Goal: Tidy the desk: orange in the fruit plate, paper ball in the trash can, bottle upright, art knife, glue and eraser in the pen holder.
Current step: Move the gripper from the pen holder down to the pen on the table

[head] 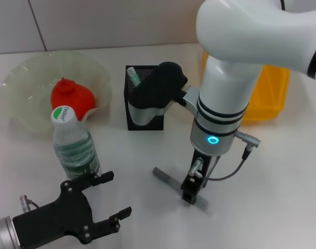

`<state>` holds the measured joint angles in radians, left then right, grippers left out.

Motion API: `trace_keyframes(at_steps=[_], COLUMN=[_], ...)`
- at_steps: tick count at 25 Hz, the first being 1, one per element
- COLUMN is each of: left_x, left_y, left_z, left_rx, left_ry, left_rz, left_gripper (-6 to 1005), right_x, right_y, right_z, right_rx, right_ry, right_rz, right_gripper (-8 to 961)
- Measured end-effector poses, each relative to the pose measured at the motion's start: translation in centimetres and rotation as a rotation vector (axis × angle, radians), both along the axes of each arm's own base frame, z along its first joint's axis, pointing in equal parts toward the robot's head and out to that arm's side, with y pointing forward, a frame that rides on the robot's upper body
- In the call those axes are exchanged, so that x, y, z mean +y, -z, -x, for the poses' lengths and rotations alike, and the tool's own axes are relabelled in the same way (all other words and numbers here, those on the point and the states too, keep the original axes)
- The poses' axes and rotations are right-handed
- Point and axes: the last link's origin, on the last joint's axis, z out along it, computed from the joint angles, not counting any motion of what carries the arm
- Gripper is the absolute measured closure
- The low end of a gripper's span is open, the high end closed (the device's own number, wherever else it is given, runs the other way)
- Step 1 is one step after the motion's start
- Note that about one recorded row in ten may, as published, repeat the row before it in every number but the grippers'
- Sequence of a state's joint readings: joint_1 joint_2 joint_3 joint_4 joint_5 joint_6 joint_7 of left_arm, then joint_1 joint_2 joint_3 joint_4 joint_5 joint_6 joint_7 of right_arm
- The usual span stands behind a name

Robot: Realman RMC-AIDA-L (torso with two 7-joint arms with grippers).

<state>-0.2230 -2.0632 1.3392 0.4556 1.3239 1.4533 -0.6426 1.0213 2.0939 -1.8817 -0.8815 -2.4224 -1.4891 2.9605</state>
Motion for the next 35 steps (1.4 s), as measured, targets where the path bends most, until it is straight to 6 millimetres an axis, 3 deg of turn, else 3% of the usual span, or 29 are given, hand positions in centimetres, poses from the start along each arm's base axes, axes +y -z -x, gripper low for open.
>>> trace_keyframes(at_steps=[6, 23, 35], left_x=[-0.03, 0.07, 0.08], left_y=[0.07, 0.04, 0.05], left_z=[-0.02, -0.17, -0.26], left_rx=[0.005, 0.002, -0.001], left_ry=[0.005, 0.012, 0.017], left_rz=[0.008, 0.01, 0.012], left_gripper=[215, 214, 214], right_x=[-0.03, -0.21, -0.23], right_y=[-0.01, -0.01, -0.02], right_z=[-0.39, -0.29, -0.22], right_rx=[-0.012, -0.023, -0.021], right_ry=[0.012, 0.004, 0.0], right_rz=[0.002, 0.015, 0.017], right_gripper=[509, 744, 774])
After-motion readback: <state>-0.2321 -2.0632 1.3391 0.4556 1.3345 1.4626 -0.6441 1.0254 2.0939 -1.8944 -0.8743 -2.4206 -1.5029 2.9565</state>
